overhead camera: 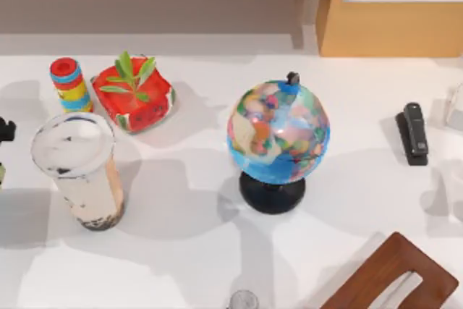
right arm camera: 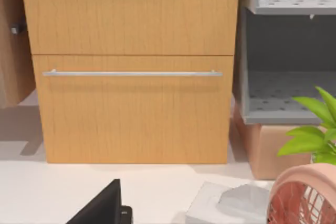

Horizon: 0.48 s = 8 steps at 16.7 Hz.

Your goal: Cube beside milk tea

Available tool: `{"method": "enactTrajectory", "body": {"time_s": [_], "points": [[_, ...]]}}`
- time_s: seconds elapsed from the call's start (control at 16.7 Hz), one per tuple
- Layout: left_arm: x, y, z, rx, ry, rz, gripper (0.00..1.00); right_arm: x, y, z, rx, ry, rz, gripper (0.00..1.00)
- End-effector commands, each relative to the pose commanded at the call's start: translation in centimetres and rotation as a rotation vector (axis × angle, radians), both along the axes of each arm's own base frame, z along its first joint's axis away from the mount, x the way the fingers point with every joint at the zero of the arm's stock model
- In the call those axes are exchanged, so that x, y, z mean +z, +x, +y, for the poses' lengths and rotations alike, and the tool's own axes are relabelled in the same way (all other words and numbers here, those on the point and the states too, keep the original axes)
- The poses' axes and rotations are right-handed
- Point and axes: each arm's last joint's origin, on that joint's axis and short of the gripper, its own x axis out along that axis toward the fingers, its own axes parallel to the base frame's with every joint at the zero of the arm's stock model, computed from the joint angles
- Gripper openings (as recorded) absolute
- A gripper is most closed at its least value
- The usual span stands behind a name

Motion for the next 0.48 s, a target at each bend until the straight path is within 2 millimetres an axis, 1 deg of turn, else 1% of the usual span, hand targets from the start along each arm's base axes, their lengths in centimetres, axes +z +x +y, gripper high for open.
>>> {"method": "enactTrajectory", "body": {"time_s": [0.48], "points": [[0.59,0.10,0.64,0.020,0.017,-0.039,0.00,0.00,0.00,0.00,0.000,0.000,0.000,1.00]]}}
